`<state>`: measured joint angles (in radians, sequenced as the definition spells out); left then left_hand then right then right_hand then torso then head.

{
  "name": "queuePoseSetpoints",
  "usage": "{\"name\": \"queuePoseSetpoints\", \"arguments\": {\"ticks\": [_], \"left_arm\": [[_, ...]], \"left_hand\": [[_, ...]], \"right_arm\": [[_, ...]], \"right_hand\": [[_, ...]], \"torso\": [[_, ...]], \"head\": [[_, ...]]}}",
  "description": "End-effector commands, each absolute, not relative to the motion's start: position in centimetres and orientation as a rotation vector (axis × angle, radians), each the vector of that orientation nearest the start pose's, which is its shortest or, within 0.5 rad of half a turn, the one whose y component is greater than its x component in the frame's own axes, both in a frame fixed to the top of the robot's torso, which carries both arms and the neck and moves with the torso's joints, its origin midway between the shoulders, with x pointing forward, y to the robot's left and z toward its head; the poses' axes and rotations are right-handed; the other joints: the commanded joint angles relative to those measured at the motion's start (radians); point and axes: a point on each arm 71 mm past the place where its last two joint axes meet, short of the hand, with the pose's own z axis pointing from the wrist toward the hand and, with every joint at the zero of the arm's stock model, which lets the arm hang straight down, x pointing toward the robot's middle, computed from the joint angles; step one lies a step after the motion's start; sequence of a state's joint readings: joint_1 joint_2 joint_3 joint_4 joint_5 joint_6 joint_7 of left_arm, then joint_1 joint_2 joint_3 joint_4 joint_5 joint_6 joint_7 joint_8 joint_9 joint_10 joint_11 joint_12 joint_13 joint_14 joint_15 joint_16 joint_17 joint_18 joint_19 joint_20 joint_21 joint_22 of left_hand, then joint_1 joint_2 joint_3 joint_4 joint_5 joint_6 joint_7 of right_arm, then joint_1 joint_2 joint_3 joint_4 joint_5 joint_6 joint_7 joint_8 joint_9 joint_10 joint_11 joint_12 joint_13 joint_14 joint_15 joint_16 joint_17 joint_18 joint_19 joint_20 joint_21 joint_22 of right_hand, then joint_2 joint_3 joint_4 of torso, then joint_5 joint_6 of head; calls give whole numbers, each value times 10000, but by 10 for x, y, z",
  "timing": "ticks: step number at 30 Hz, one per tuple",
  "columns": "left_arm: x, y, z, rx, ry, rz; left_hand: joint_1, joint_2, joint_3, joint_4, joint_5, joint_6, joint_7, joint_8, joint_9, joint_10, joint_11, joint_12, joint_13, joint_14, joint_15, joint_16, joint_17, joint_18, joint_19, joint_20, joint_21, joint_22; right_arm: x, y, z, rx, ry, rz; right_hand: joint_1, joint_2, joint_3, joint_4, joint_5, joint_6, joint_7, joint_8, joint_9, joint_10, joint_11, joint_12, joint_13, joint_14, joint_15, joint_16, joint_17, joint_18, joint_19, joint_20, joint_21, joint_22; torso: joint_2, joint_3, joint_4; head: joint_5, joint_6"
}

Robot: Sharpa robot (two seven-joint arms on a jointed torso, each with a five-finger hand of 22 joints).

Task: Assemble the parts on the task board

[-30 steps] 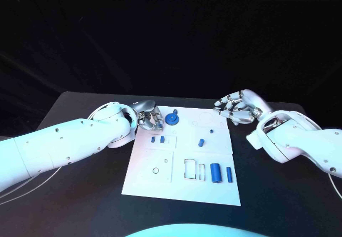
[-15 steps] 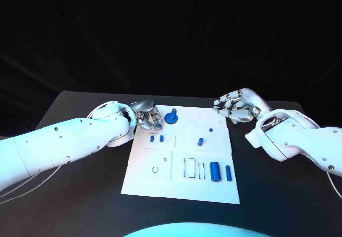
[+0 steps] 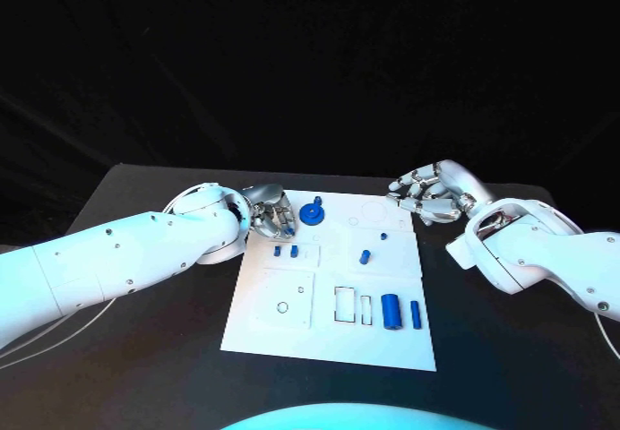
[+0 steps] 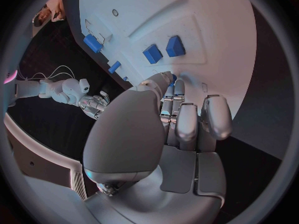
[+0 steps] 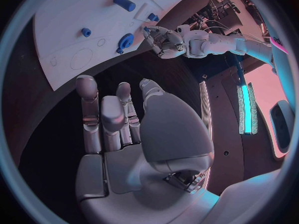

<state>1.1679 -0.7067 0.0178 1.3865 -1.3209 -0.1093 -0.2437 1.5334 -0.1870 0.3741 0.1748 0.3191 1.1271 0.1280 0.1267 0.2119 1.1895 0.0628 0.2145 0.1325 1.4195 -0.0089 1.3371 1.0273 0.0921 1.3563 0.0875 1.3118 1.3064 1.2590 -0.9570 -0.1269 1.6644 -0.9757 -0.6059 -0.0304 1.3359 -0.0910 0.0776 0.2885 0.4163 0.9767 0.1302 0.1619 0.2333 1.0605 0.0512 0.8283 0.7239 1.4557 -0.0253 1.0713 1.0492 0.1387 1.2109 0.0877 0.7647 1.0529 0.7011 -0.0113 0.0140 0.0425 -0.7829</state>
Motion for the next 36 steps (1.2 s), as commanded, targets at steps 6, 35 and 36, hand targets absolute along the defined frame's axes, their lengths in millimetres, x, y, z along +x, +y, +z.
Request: {"name": "queuePoseSetpoints", "arguments": {"ticks": [6, 35, 36], "left_arm": [[510, 173, -208, 133, 19563, -5900], [510, 173, -211, 74, 19843, -5713], [510, 173, -211, 74, 19844, -5711]], "left_hand": [[-76, 18, -2, -17, -27, 52, -10, -34, -4, 89, 2, -62, -9, 41, -4, -33, -14, -147, 85, -11, 64, 6], [-198, -7, 163, -65, -28, -488, 259, -523, -319, -92, 206, -465, -42, 89, 154, 105, 295, -162, 116, 101, 83, 54], [-198, -7, 163, -65, -28, -488, 259, -523, -319, -92, 206, -465, -42, 89, 154, 105, 295, -162, 116, 101, 83, 54]], "right_arm": [[462, -227, -167, 3405, 15343, 8510], [461, -228, -167, 3416, 15342, 8505], [461, -228, -167, 3417, 15342, 8504]], "right_hand": [[-3, -24, 37, 1, 67, -25, 22, 47, -9, -25, -27, -35, -8, 8, 17, -9, -5, 145, 50, -12, -35, -5], [-3, -24, 37, 1, 67, -25, 22, 47, -9, -25, -27, -35, -8, 8, 17, -9, -5, 145, 50, -12, -35, -5], [-3, -24, 37, 1, 67, -25, 22, 47, -9, -25, -27, -35, -8, 8, 17, -9, -5, 145, 50, -12, -35, -5]], "torso": [[1, -1, 3], [-4, 1, 2], [-3, -1, 1]], "head": [[15, -12], [9, -8], [8, -5]]}}
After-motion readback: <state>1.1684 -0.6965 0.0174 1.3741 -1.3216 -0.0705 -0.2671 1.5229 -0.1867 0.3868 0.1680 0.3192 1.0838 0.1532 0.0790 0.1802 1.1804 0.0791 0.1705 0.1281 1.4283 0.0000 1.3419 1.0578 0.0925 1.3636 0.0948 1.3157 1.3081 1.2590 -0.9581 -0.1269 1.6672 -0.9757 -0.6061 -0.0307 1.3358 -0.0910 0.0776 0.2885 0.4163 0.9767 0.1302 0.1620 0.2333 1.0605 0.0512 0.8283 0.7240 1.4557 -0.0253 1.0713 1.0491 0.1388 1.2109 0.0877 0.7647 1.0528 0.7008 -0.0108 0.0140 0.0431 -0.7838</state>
